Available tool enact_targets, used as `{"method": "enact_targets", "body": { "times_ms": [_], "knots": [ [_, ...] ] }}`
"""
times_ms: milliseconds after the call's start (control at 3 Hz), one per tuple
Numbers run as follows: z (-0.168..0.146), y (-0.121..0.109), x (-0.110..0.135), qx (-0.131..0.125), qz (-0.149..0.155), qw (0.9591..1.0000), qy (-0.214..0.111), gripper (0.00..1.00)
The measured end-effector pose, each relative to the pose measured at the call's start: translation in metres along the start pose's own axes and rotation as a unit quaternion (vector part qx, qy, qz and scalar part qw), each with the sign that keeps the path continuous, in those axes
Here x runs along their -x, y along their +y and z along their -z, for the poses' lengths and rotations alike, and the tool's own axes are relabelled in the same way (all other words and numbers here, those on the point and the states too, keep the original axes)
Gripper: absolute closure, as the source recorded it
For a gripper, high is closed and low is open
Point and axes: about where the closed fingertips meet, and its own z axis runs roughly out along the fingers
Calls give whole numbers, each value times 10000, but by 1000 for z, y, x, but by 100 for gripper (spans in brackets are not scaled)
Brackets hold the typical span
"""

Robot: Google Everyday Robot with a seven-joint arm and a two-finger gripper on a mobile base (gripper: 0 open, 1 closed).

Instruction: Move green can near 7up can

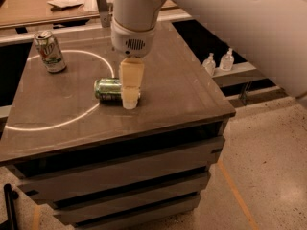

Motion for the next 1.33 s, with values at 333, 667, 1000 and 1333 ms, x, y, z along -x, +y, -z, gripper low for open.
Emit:
{"method": "enact_targets", "body": {
  "times_ms": [333,667,1000,1333],
  "knots": [
    [-20,-8,15,136,61,9999,75,0],
    [-41,-12,5,308,-133,9994,105,0],
    [-54,-10,-8,345,-285,9989,129,0],
    [-66,-11,-11,385,-399,9983,191,0]
  ]
}}
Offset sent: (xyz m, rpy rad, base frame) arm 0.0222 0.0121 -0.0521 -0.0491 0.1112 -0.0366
